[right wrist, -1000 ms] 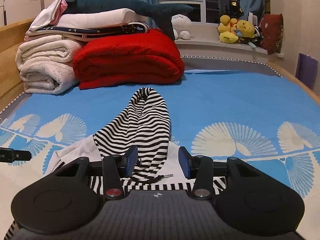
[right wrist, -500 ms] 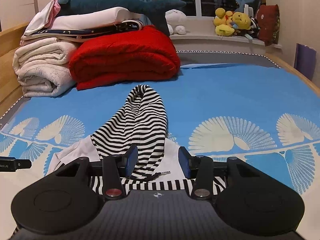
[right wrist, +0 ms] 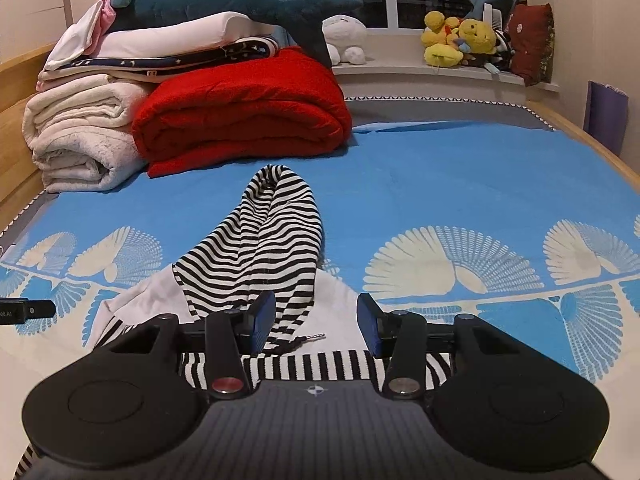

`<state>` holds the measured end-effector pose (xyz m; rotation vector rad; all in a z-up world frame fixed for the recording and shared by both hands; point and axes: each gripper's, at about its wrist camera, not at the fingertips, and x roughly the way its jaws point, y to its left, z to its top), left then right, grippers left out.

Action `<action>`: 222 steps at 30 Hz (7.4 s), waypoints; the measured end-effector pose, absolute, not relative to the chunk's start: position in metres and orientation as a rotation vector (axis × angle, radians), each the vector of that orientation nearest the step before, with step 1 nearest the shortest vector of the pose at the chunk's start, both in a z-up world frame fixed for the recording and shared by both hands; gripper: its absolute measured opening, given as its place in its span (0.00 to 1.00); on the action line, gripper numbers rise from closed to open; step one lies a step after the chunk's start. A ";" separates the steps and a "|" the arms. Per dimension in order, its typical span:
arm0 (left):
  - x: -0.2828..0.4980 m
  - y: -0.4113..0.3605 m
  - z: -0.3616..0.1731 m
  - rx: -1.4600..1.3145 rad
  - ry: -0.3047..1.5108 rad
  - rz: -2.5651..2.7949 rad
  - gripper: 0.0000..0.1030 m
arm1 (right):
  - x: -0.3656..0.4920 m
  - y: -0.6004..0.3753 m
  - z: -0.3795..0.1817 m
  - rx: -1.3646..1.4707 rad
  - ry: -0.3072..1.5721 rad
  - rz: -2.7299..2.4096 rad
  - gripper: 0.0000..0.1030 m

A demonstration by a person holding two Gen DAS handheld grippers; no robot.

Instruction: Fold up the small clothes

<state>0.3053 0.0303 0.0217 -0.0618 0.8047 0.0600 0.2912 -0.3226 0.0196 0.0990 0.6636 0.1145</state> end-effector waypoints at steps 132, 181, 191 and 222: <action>0.318 0.052 -0.062 -0.275 1.187 -0.171 0.21 | 0.287 -0.378 -0.065 0.487 1.269 0.183 0.07; 0.314 0.012 -0.091 0.158 1.236 -0.174 0.31 | 0.291 -0.356 -0.095 0.099 1.276 0.106 0.39; 0.308 0.001 -0.102 0.204 1.241 -0.219 0.33 | 0.285 -0.342 -0.075 0.084 1.183 0.210 0.39; 0.026 0.061 -0.015 -0.131 0.979 -0.167 0.10 | 0.015 -0.403 0.019 0.376 0.788 0.040 0.15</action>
